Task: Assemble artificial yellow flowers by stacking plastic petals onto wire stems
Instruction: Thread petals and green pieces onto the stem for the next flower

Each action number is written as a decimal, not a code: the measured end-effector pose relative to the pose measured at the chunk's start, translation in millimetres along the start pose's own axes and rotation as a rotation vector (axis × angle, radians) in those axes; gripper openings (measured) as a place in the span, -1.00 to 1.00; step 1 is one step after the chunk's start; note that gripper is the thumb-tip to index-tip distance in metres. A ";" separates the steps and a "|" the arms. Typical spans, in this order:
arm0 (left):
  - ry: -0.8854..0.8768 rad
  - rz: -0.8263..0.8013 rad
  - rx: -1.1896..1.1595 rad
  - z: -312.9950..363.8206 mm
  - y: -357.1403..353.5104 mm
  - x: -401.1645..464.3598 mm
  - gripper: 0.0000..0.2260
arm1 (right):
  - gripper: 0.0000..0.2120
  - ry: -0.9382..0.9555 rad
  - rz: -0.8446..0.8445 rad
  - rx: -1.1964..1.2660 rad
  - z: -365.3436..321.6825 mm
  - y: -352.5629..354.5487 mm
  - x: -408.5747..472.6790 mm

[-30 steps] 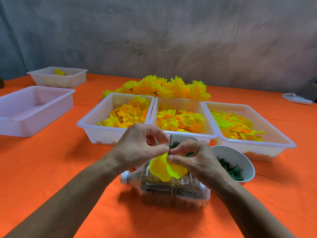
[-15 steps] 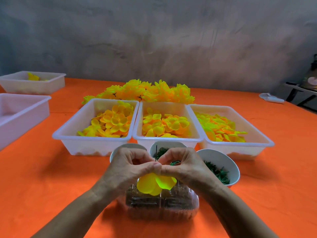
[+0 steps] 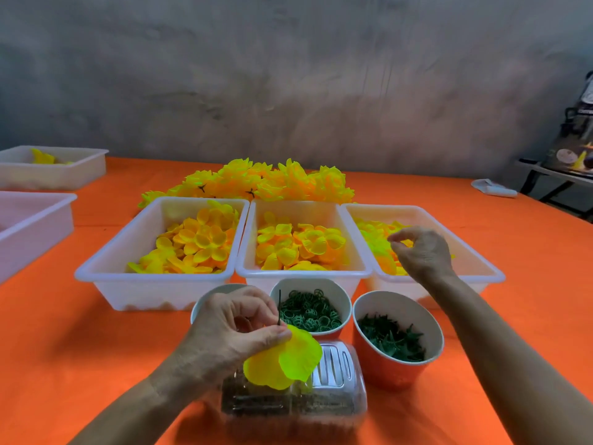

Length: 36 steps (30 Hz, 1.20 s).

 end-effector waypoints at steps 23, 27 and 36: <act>0.020 -0.018 -0.086 -7.6 -3.8 -2.5 -0.80 | -0.69 -0.278 0.155 0.884 30.8 9.7 49.4; 0.030 -0.013 -0.088 -7.7 -3.7 -2.2 -0.83 | -0.83 -0.200 -0.002 1.038 2.1 20.9 24.0; 0.058 -0.010 -0.061 -3.3 -3.0 -7.4 -0.80 | -0.44 -0.064 -0.466 1.224 -87.5 14.0 -67.5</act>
Point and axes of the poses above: each hand's wrist, its own x-axis towards the middle knuckle, its own y-axis out of the back of the hand, z = x × y, the point moved 6 cm from there along x, towards the middle knuckle, and after that the axes turned 5 degrees about -y, right-handed, at the moved point
